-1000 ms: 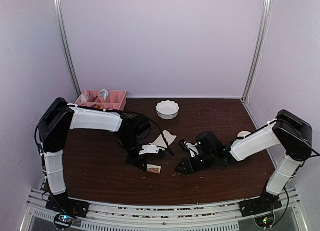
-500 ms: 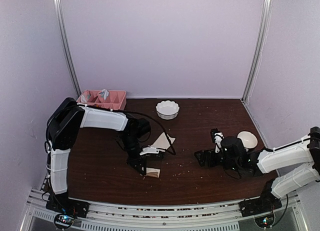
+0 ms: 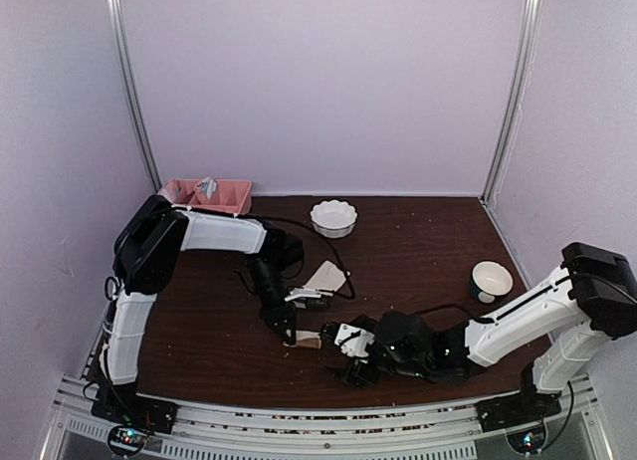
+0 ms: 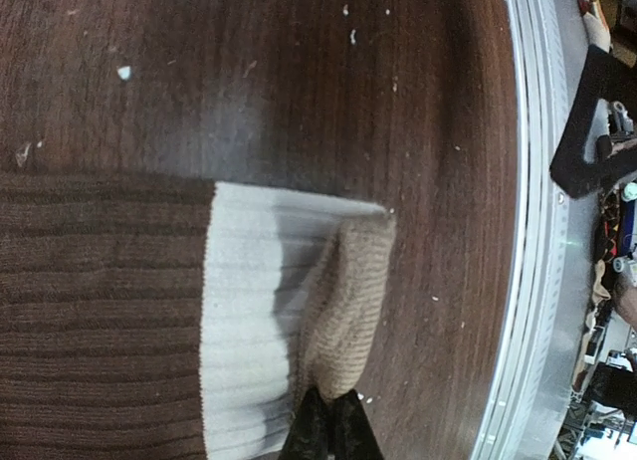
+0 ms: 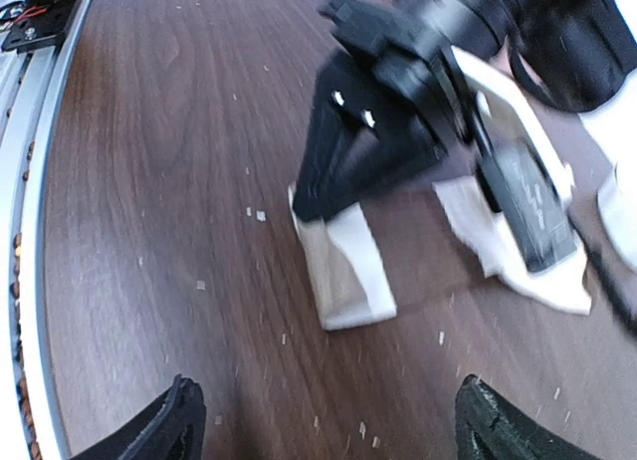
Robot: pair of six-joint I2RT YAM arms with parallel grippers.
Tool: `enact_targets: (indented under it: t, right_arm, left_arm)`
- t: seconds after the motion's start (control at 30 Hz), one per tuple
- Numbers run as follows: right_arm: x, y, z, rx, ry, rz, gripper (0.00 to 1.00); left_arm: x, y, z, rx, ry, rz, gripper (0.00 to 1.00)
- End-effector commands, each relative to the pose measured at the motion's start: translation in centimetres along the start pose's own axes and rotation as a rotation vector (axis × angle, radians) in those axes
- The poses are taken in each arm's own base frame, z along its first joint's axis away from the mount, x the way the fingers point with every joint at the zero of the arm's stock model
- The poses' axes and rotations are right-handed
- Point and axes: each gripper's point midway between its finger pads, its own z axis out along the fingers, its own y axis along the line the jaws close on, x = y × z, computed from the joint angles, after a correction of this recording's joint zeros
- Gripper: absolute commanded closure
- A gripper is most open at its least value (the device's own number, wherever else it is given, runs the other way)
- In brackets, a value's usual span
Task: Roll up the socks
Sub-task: Roll the sock at the center of the board.
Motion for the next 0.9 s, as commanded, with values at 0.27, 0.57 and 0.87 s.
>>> enact_targets:
  t: [0.27, 0.57, 0.87]
  right_arm:
    - [-1.3, 3.2, 6.5, -0.224, 0.087, -0.278, 0.49]
    - [-0.6, 2.2, 8.9, -0.19, 0.106, -0.272, 0.55]
    - [1.3, 0.9, 9.4, -0.162, 0.164, -0.255, 0.72]
  left_arm:
    - [0.8, 0.6, -0.1, 0.067, 0.031, -0.056, 1.0]
    - [0.8, 0.4, -0.3, 0.083, 0.033, -0.053, 1.0]
    - [1.0, 0.2, -0.3, 0.089, 0.04, -0.045, 1.0]
